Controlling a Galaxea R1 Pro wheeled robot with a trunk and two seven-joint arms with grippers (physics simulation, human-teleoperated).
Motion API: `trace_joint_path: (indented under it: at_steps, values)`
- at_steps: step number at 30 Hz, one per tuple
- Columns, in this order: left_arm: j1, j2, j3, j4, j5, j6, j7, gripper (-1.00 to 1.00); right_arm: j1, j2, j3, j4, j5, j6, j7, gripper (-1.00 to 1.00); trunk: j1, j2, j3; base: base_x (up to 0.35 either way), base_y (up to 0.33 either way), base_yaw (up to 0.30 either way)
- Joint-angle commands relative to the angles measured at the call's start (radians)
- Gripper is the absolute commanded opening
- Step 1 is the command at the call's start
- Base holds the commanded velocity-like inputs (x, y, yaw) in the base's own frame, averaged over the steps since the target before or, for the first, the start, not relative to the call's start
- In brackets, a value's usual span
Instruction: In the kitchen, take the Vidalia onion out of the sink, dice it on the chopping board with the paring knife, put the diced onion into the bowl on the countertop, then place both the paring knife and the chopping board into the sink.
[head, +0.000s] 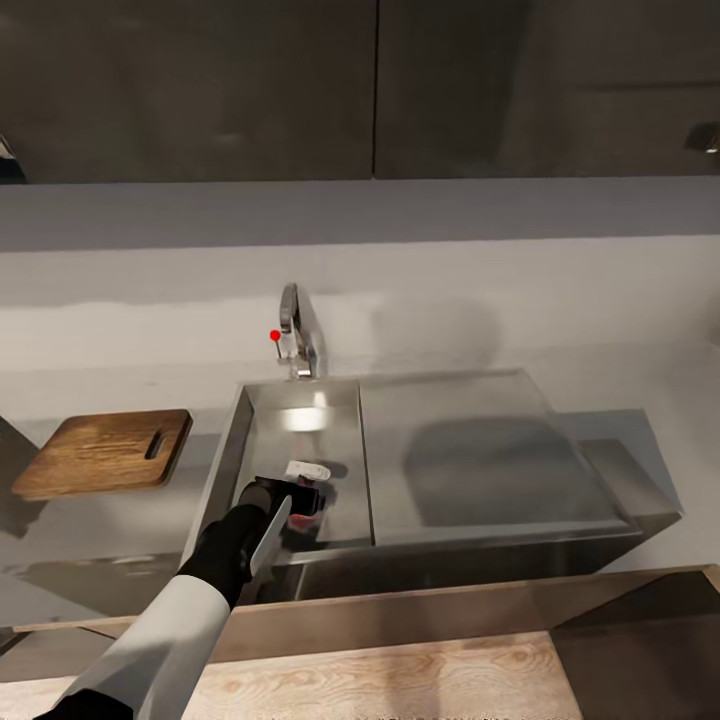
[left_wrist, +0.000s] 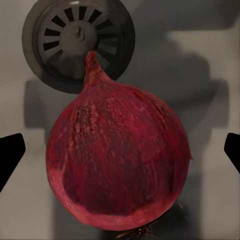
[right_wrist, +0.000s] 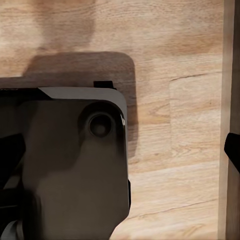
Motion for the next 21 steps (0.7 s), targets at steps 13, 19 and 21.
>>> trace_joint_path:
  at_steps: [13, 19, 21]
  values:
    - [-0.001, 0.002, -0.002, -0.005, 0.006, 0.004, 0.008, 1.0, -0.001, 0.0, -0.007, 0.001, 0.011, -0.002, -0.006, 1.0, 0.0, -0.002, -0.012, 0.0, 0.0, 0.0]
    - [-0.001, 0.008, -0.002, -0.009, 0.006, 0.005, 0.008, 1.0, -0.001, 0.0, -0.007, 0.001, 0.011, -0.002, -0.006, 1.0, 0.0, -0.002, -0.012, 0.0, 0.0, 0.0]
    - [-0.001, 0.009, -0.002, -0.01, 0.006, 0.005, 0.008, 1.0, -0.001, 0.0, -0.007, 0.001, 0.011, -0.002, -0.006, 1.0, 0.0, -0.002, -0.012, 0.0, 0.0, 0.0]
